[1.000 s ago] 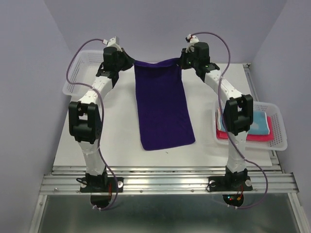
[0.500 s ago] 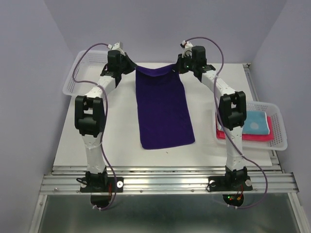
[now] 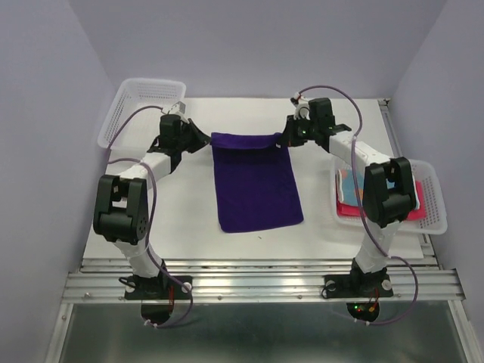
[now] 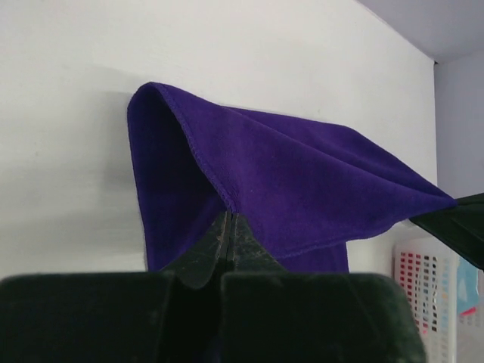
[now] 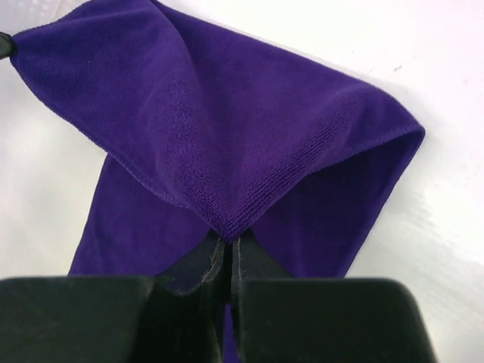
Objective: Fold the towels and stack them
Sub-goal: Fold the towel
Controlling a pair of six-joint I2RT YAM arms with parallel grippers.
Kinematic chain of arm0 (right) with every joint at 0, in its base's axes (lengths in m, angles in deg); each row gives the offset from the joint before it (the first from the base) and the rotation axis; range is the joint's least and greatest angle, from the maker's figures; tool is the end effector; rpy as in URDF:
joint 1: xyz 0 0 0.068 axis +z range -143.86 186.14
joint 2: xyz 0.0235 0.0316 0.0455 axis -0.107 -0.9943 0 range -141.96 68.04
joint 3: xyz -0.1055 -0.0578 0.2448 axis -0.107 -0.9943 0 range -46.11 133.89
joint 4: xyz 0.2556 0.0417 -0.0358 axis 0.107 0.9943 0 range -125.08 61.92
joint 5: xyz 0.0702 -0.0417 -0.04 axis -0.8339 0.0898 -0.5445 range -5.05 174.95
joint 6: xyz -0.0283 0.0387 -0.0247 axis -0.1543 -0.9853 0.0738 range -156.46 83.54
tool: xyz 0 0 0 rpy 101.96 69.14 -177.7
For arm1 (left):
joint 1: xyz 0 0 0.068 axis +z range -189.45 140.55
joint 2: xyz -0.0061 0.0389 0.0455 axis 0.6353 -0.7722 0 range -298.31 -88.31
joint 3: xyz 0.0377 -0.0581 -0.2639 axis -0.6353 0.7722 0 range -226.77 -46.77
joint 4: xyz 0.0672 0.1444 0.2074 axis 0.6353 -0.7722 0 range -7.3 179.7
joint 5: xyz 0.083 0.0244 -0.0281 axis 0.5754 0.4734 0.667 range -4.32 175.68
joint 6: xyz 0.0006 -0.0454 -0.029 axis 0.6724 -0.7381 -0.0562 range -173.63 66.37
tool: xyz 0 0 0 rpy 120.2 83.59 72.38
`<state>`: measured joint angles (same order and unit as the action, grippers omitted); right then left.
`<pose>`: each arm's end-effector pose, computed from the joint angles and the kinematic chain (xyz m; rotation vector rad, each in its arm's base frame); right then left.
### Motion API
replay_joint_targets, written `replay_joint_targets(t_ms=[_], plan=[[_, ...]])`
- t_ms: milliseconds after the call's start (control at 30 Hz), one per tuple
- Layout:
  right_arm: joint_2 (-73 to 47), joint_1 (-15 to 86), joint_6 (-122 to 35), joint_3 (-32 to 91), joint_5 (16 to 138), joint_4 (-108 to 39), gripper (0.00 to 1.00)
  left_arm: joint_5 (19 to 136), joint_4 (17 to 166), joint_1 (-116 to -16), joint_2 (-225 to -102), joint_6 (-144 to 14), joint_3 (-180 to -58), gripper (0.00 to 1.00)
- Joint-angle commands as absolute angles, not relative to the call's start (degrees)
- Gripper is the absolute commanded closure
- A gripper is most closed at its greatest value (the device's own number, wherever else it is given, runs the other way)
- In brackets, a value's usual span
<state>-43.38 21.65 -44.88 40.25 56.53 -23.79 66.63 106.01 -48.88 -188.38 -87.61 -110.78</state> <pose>0.4276 0.1363 0.2474 -0.4184 2.1846 0.7779 0.3936 -0.0771 0.2414 -0.1917 1.9749 -0.8197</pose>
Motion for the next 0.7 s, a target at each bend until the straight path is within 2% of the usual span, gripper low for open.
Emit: replay_joint_targets(t_ms=[0,300,667], plan=[[-34.81,22.49,-46.47,33.35,54.19,-26.56,0.99,65.37,110.97,-50.34,-179.91,-88.79,-105.32,1.0],[-22.25,23.11,-47.18,20.43,56.38,-25.42,0.99,68.27,112.64,-53.94,-165.94,-92.74,-88.37,1.0],[-12.22,23.37,-48.5,9.53,57.79,-24.45,0.99,69.86,109.21,-55.79,-154.14,-94.24,-78.77,1.0]])
